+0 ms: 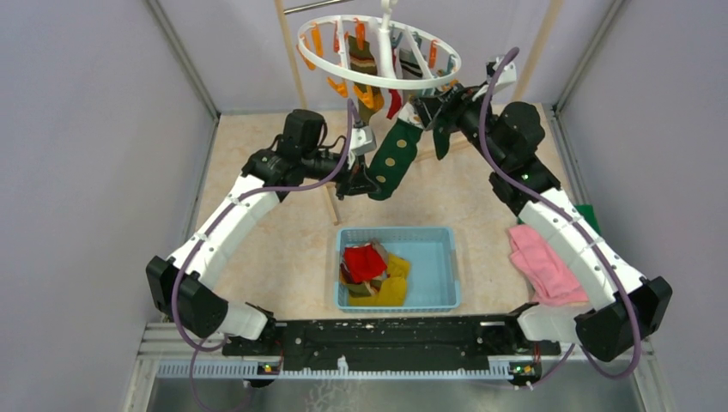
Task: Remove the socks clipped to the hanger
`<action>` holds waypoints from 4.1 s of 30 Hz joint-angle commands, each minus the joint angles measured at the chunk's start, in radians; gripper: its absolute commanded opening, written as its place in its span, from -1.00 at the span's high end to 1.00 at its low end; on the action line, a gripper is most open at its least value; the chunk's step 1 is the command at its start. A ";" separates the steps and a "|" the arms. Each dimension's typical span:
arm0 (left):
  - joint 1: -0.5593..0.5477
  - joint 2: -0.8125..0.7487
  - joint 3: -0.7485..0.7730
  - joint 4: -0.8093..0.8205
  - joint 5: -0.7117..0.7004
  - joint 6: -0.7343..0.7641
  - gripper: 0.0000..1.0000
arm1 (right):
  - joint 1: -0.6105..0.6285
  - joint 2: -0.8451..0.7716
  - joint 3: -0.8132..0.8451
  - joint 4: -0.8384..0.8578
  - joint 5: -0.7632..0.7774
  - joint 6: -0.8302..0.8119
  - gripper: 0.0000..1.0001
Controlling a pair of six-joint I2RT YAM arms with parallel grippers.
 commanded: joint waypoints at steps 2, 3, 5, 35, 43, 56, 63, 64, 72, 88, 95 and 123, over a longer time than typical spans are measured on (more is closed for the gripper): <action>0.003 -0.010 -0.013 0.056 0.003 -0.010 1.00 | 0.033 0.042 0.112 0.088 0.011 -0.004 -0.38; 0.003 -0.008 -0.011 0.056 0.000 -0.010 1.00 | 0.035 0.050 0.120 0.090 0.009 -0.002 -0.35; 0.003 -0.008 -0.010 0.055 -0.004 -0.010 1.00 | 0.037 0.063 0.129 0.101 0.007 0.005 -0.29; -0.202 0.092 -0.339 -0.176 -0.113 0.307 1.00 | 0.054 0.097 0.113 0.100 -0.076 0.044 1.00; -0.239 0.089 -0.390 -0.083 -0.235 0.311 0.26 | 0.069 0.089 0.087 0.041 -0.079 0.062 0.40; -0.239 -0.020 -0.294 -0.201 -0.296 0.369 -0.98 | -0.032 -0.276 -0.448 0.057 0.160 0.003 -0.72; -0.236 -0.041 -0.253 -0.236 -0.285 0.351 -0.98 | -0.295 0.163 -0.350 0.558 -0.027 -0.228 -0.85; -0.235 -0.045 -0.250 -0.244 -0.282 0.350 -0.98 | -0.310 0.242 -0.314 0.643 -0.087 -0.253 -0.85; -0.220 -0.064 -0.229 -0.278 -0.309 0.352 -0.98 | -0.362 0.637 0.006 0.964 -0.431 -0.059 0.09; -0.151 -0.069 -0.167 -0.242 -0.230 0.273 -0.98 | -0.326 0.325 -0.311 0.982 -0.429 0.006 1.00; -0.077 -0.090 -0.156 -0.185 -0.152 0.231 -0.98 | -0.251 0.082 -0.494 0.828 -0.346 -0.030 1.00; 0.001 -0.108 -0.065 -0.101 0.034 0.052 -0.98 | 0.233 -0.230 -0.563 0.515 -0.232 0.128 1.00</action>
